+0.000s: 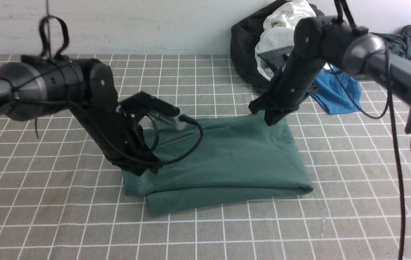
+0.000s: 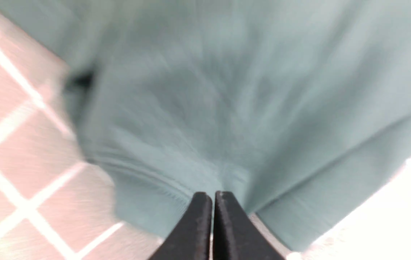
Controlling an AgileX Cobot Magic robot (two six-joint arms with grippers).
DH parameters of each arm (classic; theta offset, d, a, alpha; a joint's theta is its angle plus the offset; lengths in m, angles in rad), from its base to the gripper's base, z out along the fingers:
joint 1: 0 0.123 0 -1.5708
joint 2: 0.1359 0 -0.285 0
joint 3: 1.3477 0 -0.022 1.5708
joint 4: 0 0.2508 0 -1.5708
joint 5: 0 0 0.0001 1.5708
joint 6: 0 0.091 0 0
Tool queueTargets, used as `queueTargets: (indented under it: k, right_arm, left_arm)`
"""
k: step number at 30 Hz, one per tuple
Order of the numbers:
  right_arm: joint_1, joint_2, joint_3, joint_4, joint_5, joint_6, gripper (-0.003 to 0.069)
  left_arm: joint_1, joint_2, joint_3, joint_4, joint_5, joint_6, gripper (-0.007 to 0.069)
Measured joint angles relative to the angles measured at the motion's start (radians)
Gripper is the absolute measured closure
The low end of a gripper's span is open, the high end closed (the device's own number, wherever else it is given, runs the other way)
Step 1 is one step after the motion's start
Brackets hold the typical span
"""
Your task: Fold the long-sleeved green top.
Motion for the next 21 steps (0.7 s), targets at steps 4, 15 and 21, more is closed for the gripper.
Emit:
queueTargets:
  k: [4,15,21]
  right_arm:
    - [-0.001,-0.078,-0.04,-0.015,0.002,-0.003,0.0643]
    - [-0.002,-0.488,0.116,0.0,0.017,-0.019,0.0645]
    - [-0.002,-0.747,0.417,0.087,-0.05,-0.049,0.0645]
  left_arm:
    - [0.0,-0.131,0.0,0.004,0.02,0.0,0.0631]
    - [0.0,-0.641,0.174,0.152,0.17,-0.128,0.0631]
    - [0.005,-0.938,0.418,0.214,0.128,-0.214,0.0631]
